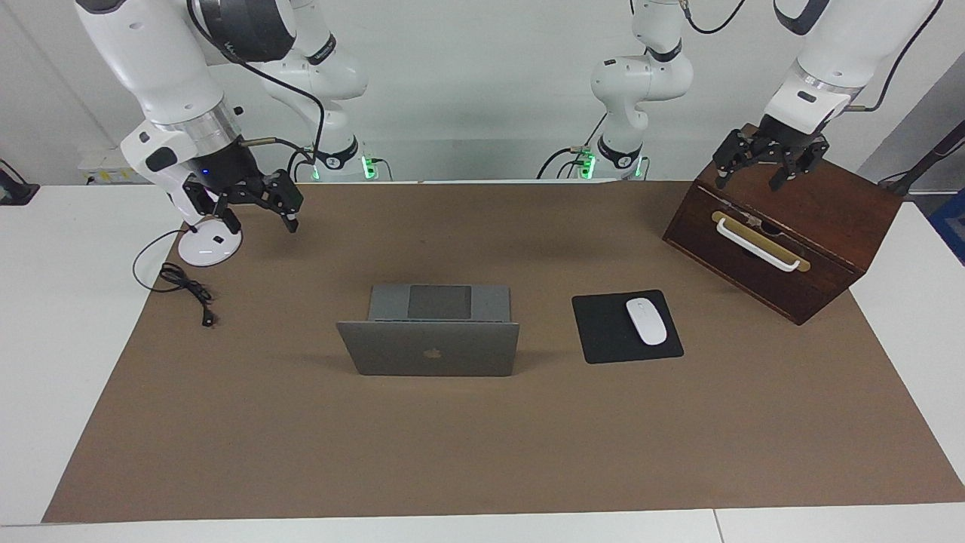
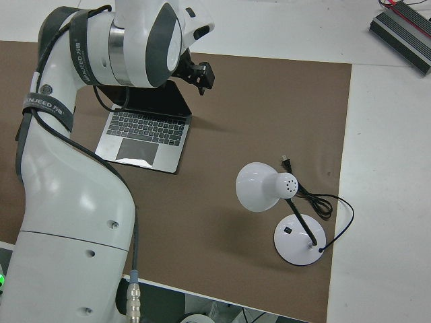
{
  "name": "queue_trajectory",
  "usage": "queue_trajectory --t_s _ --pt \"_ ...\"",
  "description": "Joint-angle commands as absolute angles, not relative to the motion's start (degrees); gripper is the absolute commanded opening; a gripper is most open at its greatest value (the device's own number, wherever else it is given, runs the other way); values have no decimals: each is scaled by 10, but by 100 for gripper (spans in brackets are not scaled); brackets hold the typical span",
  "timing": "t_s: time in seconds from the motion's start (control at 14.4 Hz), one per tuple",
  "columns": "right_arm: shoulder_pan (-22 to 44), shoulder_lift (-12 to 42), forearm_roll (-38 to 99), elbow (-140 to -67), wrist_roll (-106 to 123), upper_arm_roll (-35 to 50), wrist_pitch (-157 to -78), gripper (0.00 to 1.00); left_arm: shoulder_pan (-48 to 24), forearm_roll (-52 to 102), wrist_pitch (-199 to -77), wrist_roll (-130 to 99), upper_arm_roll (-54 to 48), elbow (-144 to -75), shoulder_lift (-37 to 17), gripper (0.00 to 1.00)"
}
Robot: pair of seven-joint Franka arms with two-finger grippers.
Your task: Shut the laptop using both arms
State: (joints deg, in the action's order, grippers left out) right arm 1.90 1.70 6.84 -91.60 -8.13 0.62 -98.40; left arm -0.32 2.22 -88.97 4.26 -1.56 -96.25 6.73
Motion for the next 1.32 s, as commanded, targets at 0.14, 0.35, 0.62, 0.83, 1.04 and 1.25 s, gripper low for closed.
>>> queue_trajectory --t_s 0.14,0.35,0.62,0.83,1.04,1.25 --pt "16 34 114 -915 -136 13 -1022 100 2 33 -896 39 -18 -969 72 100" --pt "16 40 152 -919 -192 15 -1048 100 2 33 -897 40 -18 -969 72 68" --pt "16 54 203 -926 -211 15 -1097 100 2 33 -902 38 -18 -969 71 0" --pt "17 64 238 -940 -247 16 -1151 90 3 33 -910 36 -18 -969 70 0" --pt "17 71 274 -940 -306 25 -1178 33 -1 33 -925 38 -18 -969 69 0" --pt "46 89 299 -934 -403 29 -1235 0 -2 33 -951 40 -19 -972 69 0"
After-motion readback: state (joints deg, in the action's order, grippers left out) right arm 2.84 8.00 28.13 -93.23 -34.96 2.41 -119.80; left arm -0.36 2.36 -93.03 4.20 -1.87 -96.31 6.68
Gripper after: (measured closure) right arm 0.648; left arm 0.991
